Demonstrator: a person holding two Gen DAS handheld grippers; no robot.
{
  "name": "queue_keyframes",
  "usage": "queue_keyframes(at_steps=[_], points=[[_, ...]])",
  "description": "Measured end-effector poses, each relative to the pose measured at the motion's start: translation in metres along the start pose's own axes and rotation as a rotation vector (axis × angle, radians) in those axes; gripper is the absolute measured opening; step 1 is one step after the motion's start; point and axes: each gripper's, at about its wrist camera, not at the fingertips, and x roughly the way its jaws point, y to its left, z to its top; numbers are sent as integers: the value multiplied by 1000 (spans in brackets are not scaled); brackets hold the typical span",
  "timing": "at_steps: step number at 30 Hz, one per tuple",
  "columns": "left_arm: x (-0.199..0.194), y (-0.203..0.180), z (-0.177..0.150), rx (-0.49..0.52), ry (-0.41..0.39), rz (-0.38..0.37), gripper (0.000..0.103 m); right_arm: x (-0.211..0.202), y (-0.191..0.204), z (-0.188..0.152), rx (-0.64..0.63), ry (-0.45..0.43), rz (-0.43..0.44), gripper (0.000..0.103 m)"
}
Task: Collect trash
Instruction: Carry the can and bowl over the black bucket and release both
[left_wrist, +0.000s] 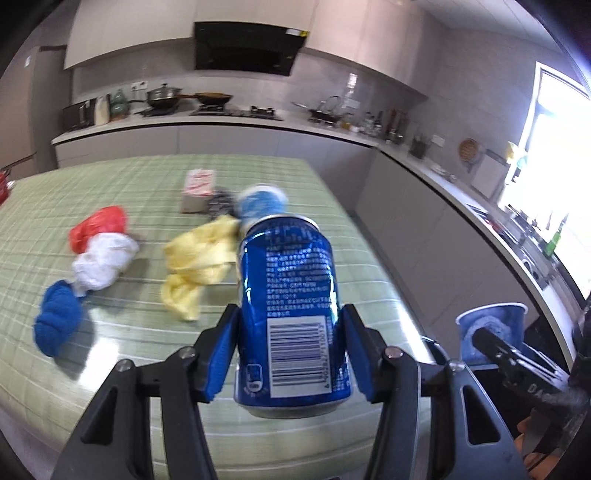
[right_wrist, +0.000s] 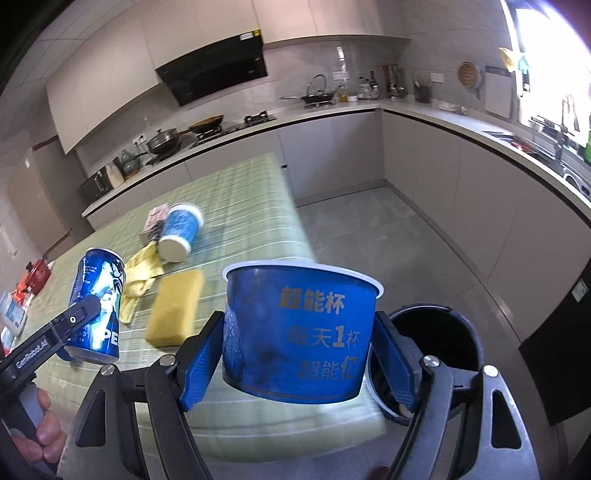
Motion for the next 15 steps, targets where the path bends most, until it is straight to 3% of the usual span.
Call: queue_keyframes(at_steps=[7,15], points=[[29,-102,-13,60,35,-77,56,-4,-92,-1,49,14,-23,79],[85,-206,-37,74,121,-87,56,16,-214,5,81,94,-34,79]])
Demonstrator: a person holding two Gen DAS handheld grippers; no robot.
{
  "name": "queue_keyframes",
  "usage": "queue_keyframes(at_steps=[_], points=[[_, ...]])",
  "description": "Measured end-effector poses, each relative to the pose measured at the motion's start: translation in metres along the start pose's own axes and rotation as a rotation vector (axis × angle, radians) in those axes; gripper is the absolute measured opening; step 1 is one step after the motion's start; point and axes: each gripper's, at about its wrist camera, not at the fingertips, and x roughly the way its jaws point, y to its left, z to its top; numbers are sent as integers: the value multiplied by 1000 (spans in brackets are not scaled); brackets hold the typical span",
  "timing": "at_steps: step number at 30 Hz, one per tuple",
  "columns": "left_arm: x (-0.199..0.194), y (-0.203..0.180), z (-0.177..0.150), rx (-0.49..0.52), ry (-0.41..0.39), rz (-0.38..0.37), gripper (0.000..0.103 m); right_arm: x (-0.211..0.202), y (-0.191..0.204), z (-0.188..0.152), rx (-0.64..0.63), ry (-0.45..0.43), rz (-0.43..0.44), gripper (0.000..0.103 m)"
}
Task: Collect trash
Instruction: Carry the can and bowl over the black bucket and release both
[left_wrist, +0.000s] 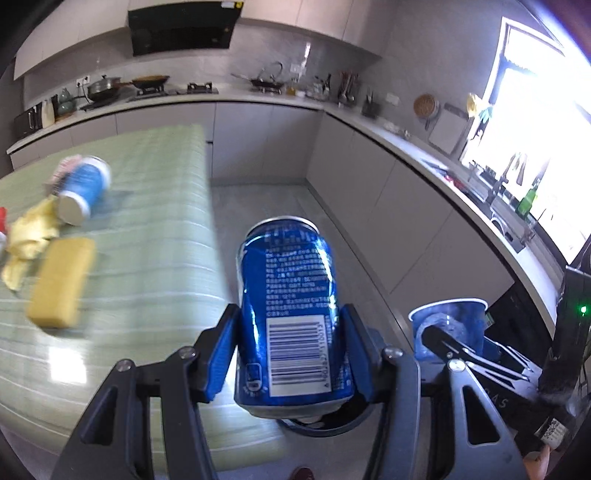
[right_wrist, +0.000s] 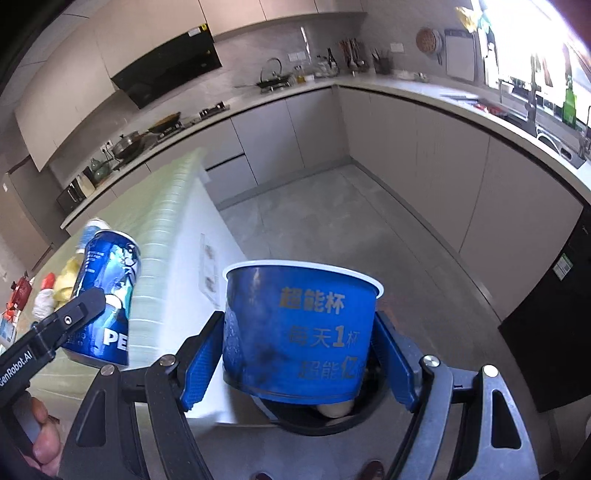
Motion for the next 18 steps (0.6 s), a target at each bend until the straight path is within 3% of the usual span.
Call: queue_keyframes(at_steps=[6,14,16,18], points=[[57,-37,-26,-2,91,81,57,46,-43,-4,-34,90,40,79],[115,-36,-52,-33,229,150,62,109,-70,-22,-68,194,101,80],[119,-33,-53,-54,252,174,72,118,-74,-23,-65,202,110,80],[116,-32,-48,-74,244,179,73,124,-77,-21,-65,204,115,80]])
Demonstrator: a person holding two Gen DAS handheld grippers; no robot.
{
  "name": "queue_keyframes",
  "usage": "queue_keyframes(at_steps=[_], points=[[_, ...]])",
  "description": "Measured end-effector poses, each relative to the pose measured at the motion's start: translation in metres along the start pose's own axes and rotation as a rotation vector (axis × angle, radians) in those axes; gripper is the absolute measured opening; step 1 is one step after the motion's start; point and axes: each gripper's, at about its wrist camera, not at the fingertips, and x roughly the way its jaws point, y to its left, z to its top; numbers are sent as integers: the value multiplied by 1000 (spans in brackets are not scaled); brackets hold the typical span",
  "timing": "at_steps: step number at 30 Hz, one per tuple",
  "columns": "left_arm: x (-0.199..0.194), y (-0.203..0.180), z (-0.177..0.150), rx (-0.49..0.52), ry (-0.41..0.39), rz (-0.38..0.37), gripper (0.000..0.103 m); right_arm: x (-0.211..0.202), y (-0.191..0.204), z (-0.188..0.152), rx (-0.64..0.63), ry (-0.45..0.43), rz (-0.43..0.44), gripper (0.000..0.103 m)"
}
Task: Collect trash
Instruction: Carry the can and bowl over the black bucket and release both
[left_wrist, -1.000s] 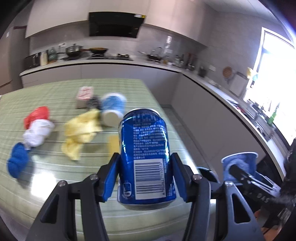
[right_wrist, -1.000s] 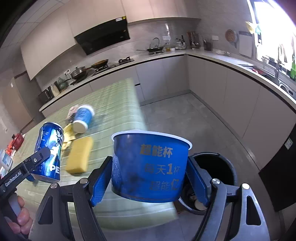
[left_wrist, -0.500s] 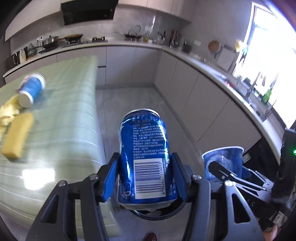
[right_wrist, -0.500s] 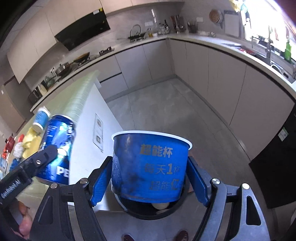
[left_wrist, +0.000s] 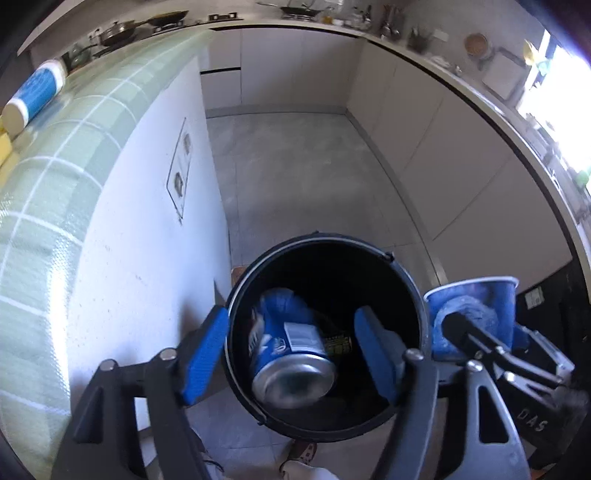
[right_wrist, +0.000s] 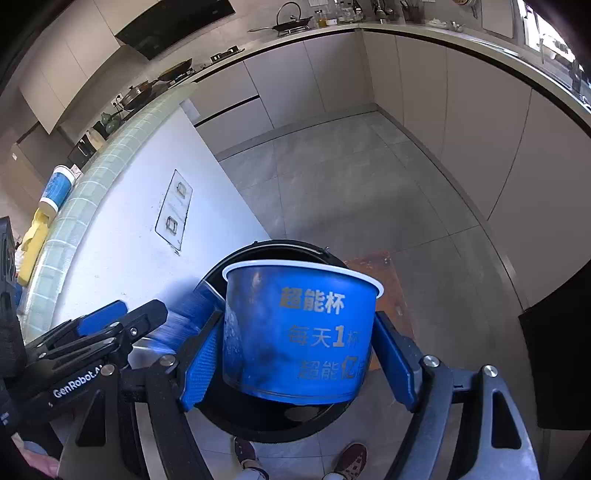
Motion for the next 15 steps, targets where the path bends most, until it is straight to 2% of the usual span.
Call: queue_keyframes(at_steps=[5,8,15], points=[[-28,2,9,-35,-62,17,76,15,7,2,-23,33,34,80],[-42,5,7,-35,-96,50,77,21,13,5,-35,50,19,82],[-83,13,12,-51,-121,7,77,3,21,15,-9,22,-12,84]])
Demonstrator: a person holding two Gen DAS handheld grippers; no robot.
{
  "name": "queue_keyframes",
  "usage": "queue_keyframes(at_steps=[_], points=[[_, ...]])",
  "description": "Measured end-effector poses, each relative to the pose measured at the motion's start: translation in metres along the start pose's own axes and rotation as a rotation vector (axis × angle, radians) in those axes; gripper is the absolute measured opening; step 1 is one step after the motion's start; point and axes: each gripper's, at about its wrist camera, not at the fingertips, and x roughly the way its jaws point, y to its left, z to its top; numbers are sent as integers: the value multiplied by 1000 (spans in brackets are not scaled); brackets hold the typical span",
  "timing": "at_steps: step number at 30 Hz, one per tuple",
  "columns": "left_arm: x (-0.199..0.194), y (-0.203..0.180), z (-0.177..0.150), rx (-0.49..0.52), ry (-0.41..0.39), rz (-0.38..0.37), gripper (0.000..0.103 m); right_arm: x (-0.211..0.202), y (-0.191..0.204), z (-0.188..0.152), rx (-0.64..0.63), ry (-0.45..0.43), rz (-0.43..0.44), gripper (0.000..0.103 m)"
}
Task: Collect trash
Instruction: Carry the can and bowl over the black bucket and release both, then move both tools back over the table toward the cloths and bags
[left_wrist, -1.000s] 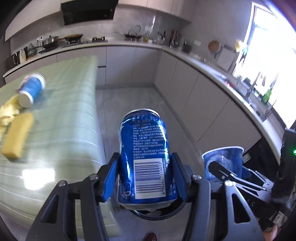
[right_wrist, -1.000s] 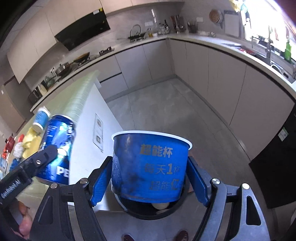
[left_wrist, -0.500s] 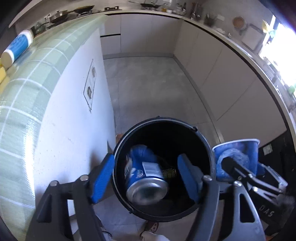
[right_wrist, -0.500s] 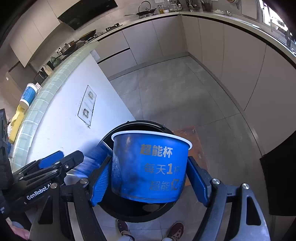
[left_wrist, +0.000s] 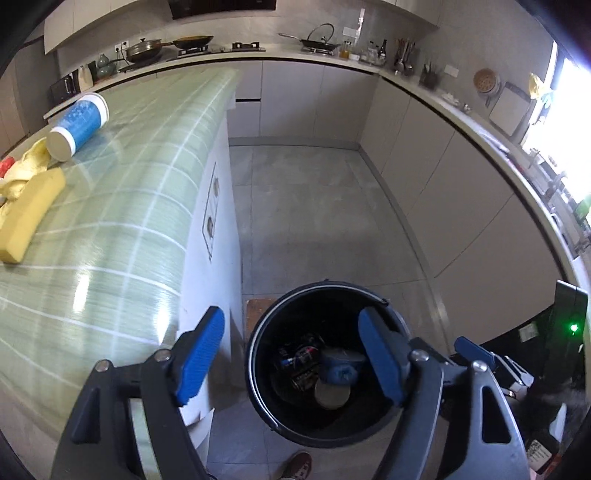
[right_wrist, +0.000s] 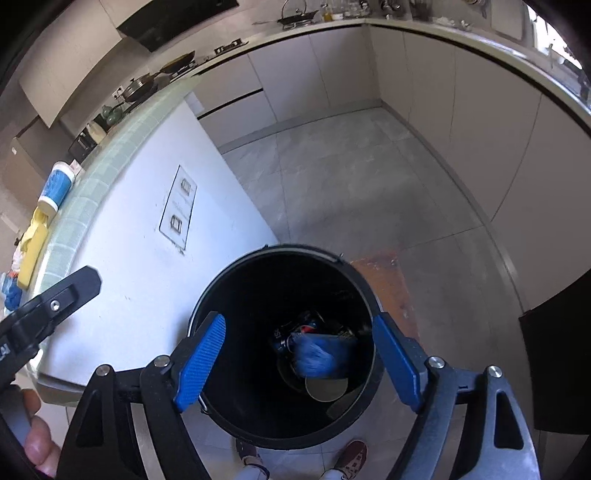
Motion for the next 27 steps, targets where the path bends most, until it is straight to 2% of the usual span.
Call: queue_keyframes(at_steps=[5,7,12,19,23,27], points=[[-40,9,11,14,-26,-39,77,-41,16,5,17,-77,-34,84],[-53,15,15,27,-50,-51,80,-56,25,6,25,-92,-41,84],[-82,43,22,30,-85,-53,81,-96,67,14,34,-142,-26,84],[-113,132,23,-15,-143,59,82,-125,156,17,-34,-203,20,86],[-125,193,18,-67,-163,122,85,-124,212,11,-93,-215,44,87],[-133,248,16,-111,-164,145,85,-116,272,3,-149,-222,64,87]])
